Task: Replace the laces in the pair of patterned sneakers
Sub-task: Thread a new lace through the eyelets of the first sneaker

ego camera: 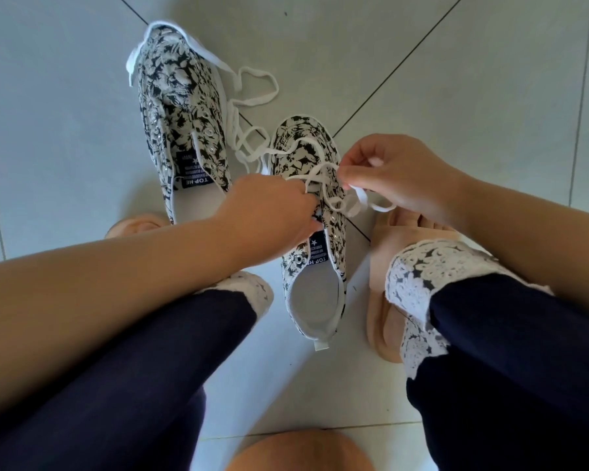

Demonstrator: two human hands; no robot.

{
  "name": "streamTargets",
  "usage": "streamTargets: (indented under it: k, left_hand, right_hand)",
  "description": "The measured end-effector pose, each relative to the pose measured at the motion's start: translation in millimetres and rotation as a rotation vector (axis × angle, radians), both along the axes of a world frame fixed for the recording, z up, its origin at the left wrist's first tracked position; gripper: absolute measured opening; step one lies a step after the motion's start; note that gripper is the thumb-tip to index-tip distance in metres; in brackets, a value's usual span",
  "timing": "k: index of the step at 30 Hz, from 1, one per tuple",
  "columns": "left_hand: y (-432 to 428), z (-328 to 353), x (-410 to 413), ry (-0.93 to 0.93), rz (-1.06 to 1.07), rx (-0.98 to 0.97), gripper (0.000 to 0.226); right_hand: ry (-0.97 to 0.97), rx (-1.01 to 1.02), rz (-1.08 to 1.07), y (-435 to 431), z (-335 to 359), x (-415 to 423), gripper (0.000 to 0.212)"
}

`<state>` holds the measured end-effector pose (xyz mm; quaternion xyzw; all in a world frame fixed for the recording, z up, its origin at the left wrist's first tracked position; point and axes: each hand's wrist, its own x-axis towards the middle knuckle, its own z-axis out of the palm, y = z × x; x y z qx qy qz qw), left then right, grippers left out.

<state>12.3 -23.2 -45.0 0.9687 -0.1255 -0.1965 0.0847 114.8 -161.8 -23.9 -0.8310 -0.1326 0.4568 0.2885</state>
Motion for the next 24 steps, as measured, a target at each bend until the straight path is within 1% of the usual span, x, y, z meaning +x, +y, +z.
streamTargets:
  k: [2,4,5,8,10,13,16,18,20,22,24]
  left_hand:
    - [-5,1,7,0.023,0.036,0.055,0.028]
    - [-8,-3,10,0.029,0.077,0.064,0.013]
    - [-9,-5,10,0.045,0.102,0.066,0.009]
    - [-11,-5,16,0.094,0.224,0.042,0.018]
    - [-10,-5,16,0.100,0.295,-0.053,0.023]
    - [-7,2,5,0.024,0.272,-0.191,0.025]
    - [1,11,-9,0.042,0.295,-0.279,0.021]
    - [9,20,-16,0.081,0.303,-0.436,0.016]
    - [17,31,-19,0.140,0.366,-0.660,0.016]
    - [24,46,-16,0.291,0.580,-0.981,0.012]
    - [36,55,-11,0.501,0.743,-1.313,0.006]
  right_hand:
    - [0.010,0.005,-0.002,-1,0,-1,0.012]
    - [0.020,0.010,-0.015,-1,0,0,0.011]
    - [0.022,0.010,-0.021,-1,0,0,0.011]
    - [0.024,0.018,-0.019,-2,1,1,0.011]
    - [0.025,0.020,-0.022,-3,1,1,0.010]
    - [0.023,0.021,-0.038,-4,0,2,0.008]
    - [0.023,0.027,-0.054,-5,1,2,0.008]
    - [0.038,0.034,-0.065,-6,3,2,0.008]
    - [0.057,0.037,-0.072,-7,4,1,0.008]
    - [0.058,0.035,-0.066,-8,5,1,0.009]
    - [0.067,0.038,-0.077,-10,5,2,0.011]
